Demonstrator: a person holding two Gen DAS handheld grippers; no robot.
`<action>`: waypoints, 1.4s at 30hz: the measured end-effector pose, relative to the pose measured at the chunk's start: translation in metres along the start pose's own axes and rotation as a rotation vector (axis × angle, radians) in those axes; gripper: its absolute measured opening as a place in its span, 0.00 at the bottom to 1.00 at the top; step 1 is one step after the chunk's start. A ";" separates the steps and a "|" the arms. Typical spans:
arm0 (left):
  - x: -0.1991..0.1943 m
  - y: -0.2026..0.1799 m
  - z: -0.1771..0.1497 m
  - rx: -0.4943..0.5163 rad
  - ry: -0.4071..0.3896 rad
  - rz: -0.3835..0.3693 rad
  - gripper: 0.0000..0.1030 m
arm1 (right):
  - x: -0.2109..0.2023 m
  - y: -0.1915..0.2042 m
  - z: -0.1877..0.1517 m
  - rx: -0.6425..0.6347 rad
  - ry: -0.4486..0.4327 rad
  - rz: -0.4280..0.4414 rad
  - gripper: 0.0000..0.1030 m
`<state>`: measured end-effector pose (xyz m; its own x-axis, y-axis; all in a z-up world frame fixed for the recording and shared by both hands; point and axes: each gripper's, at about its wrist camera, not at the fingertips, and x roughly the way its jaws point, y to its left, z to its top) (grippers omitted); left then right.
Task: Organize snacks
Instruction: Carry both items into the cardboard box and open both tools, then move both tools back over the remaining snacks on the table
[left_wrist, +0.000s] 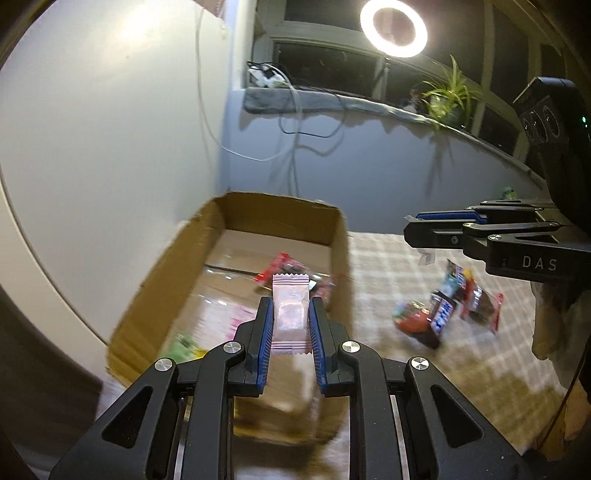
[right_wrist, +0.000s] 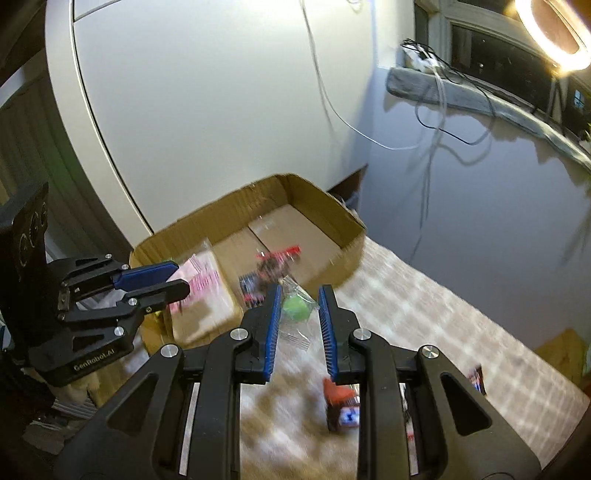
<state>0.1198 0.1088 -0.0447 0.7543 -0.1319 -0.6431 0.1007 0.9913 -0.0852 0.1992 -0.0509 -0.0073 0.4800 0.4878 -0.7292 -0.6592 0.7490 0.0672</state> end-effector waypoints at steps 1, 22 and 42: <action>0.001 0.004 0.001 -0.008 -0.001 0.007 0.17 | 0.004 0.002 0.004 -0.003 0.000 0.005 0.21; 0.025 0.031 0.011 -0.060 0.022 0.045 0.18 | 0.084 0.008 0.034 0.009 0.070 0.081 0.21; 0.017 0.033 0.011 -0.079 0.012 0.066 0.50 | 0.060 0.001 0.036 0.030 0.021 0.040 0.76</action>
<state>0.1433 0.1389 -0.0497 0.7500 -0.0663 -0.6581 -0.0010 0.9948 -0.1014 0.2478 -0.0049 -0.0262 0.4411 0.5088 -0.7393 -0.6601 0.7420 0.1168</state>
